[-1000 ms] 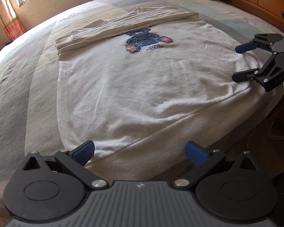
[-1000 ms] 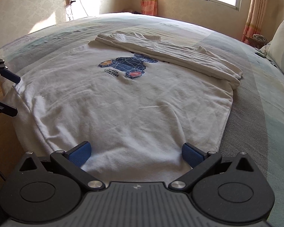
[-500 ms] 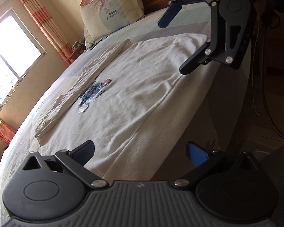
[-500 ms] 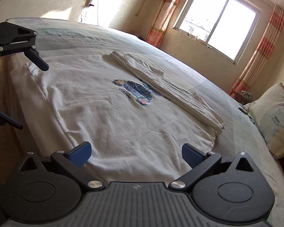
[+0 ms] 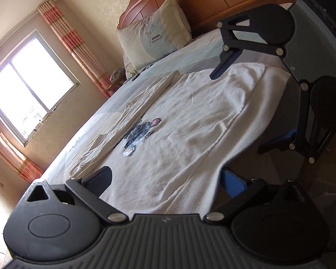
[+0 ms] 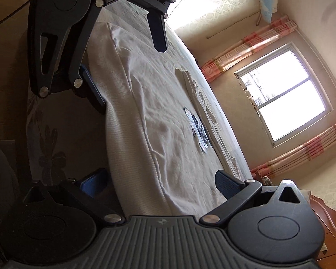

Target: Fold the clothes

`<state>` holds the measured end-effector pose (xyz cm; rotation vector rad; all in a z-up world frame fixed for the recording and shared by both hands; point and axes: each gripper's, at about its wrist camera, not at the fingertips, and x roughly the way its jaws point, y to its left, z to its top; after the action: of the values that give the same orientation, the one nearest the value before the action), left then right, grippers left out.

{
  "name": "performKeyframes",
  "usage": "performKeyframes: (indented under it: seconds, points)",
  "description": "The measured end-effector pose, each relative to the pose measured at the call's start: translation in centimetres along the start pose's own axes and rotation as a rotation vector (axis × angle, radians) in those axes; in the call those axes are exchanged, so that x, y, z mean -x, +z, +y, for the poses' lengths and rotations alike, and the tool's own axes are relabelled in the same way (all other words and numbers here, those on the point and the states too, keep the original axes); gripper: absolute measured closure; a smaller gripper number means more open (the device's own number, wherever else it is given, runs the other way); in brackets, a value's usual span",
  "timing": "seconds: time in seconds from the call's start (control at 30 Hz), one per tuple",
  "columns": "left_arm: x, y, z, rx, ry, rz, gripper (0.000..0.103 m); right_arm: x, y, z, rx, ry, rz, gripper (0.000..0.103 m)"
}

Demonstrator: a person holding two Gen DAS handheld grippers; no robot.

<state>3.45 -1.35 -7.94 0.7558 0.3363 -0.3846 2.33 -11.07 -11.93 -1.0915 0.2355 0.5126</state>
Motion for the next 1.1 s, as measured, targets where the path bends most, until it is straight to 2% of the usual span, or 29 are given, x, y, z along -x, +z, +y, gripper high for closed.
performKeyframes:
  seconds: [0.17,0.33,0.47,0.67,0.73,0.93,1.0,1.1]
  points:
    - [0.0,0.2,0.2,0.005,-0.003,-0.008,0.001,0.8,0.9,0.1,0.040,-0.043,0.006,0.000]
    - [-0.2,0.3,-0.6,-0.017,-0.022,-0.017,0.001,1.1,1.2,-1.0,0.069,-0.166,-0.010,0.000]
    - [-0.5,0.7,-1.3,-0.041,-0.014,-0.031,0.001,0.8,1.6,-2.7,-0.004,-0.176,-0.011,0.000]
    - [-2.3,0.9,-0.3,0.010,0.060,0.008,0.001,0.7,1.8,-2.9,-0.021,-0.195,-0.019,0.000]
    - [-2.3,1.0,0.1,0.035,0.067,0.009,0.001,0.8,1.4,-2.6,-0.038,-0.182,-0.014,0.000]
    - [-1.7,1.1,-0.1,0.008,0.073,-0.007,0.001,-1.4,2.1,-1.7,-0.116,-0.108,-0.001,0.000]
    - [-1.7,0.9,-0.3,-0.004,0.067,-0.004,0.001,-2.4,2.5,-1.8,-0.148,-0.127,0.007,0.000]
    - [-1.8,0.3,-0.7,-0.033,0.067,0.014,0.001,-3.9,2.1,-1.9,-0.123,-0.207,0.067,0.000]
